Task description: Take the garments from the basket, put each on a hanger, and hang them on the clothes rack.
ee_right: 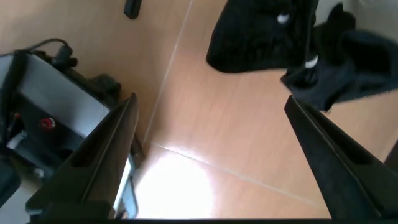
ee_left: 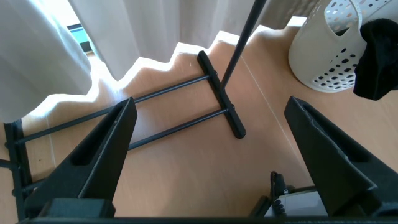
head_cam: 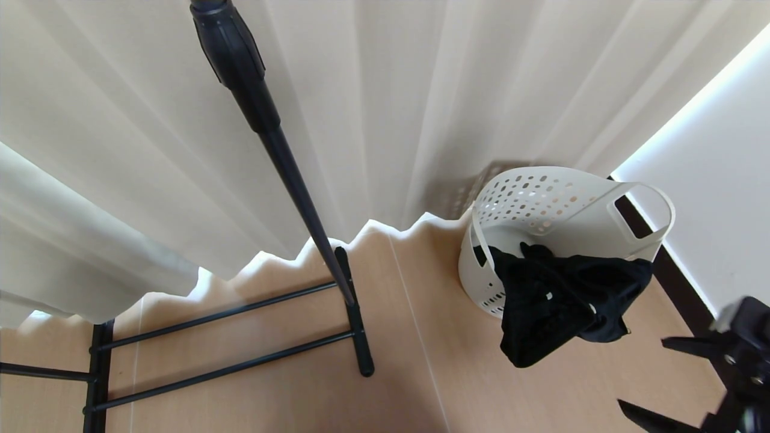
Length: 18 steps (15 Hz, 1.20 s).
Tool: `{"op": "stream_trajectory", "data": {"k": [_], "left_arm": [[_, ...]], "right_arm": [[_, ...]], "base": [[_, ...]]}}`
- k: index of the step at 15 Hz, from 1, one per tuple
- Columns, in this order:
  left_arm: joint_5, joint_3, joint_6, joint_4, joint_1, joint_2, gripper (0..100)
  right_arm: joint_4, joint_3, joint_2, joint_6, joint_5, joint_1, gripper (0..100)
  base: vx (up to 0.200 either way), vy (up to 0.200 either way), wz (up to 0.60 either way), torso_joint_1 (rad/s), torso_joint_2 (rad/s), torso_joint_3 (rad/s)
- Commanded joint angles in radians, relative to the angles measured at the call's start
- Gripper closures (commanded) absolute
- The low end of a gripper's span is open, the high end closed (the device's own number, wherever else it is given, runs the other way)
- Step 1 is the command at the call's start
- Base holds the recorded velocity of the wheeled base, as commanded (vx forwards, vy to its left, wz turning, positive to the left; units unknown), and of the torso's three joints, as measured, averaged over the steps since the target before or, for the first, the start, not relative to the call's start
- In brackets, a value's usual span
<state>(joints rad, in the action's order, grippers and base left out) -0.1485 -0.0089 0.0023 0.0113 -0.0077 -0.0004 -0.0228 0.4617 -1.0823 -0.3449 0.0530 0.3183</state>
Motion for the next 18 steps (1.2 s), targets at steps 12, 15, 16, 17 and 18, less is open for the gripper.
{"op": "stream_trajectory", "data": {"k": [12, 15, 16, 17, 18], "left_arm": [[0.000, 0.000, -0.001, 0.001, 0.000, 0.000, 0], [0.000, 0.000, 0.001, -0.001, 0.000, 0.000, 0], [0.000, 0.000, -0.001, 0.001, 0.000, 0.000, 0], [0.000, 0.000, 0.001, -0.001, 0.000, 0.000, 0], [0.000, 0.000, 0.001, 0.001, 0.000, 0.000, 0]], "right_arm": [[0.012, 0.687, -0.843, -0.602, -0.413, 0.031, 0], [0.012, 0.758, -0.890, -0.599, -0.423, 0.028, 0], [0.012, 0.784, -0.913, -0.597, -0.438, 0.027, 0], [0.012, 0.805, -0.941, -0.595, -0.446, 0.021, 0], [0.014, 0.827, -0.967, -0.594, -0.447, 0.012, 0]], "base": [[0.000, 0.000, 0.00, 0.000, 0.00, 0.000], [0.000, 0.000, 0.00, 0.000, 0.00, 0.000], [0.000, 0.000, 0.00, 0.000, 0.00, 0.000], [0.000, 0.000, 0.00, 0.000, 0.00, 0.000], [0.000, 0.000, 0.00, 0.000, 0.00, 0.000]]}}
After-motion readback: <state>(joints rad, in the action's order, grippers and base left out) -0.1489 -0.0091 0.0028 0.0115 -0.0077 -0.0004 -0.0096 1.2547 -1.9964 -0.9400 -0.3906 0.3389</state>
